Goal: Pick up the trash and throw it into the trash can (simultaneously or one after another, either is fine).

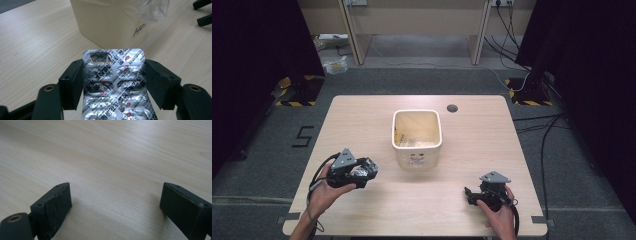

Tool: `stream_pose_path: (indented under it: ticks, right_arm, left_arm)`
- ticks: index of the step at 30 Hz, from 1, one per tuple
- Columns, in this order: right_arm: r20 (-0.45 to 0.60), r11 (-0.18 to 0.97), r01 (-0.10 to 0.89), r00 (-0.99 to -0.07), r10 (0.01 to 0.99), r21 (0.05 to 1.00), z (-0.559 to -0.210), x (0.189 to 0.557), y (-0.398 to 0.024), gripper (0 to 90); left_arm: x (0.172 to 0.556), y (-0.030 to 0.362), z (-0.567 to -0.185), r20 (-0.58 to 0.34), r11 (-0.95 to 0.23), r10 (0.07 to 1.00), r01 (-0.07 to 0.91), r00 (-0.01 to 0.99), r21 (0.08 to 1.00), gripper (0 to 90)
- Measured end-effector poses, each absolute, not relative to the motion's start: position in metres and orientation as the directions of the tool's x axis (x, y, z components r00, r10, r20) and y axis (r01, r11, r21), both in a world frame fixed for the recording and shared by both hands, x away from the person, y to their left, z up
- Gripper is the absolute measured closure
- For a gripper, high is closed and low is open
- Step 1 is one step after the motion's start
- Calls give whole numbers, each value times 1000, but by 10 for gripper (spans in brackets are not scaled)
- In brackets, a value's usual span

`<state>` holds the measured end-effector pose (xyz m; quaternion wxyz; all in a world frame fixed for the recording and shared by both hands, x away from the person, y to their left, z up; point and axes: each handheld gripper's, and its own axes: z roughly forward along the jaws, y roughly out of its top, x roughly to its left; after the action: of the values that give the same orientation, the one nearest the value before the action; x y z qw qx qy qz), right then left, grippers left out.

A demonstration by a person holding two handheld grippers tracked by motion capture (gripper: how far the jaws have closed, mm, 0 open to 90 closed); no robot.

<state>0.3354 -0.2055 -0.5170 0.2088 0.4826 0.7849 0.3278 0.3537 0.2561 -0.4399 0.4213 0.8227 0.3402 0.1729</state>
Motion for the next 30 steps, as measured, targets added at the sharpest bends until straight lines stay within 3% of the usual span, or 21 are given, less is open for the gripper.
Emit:
stream_pose_path:
  ticks: [30]
  right_arm:
    - [-10, 320, 621, -449, 893, 716, -517, 336, -206, 105]
  left_arm:
    - [383, 243, -397, 2, -391, 697, 377, 717, 840, 342]
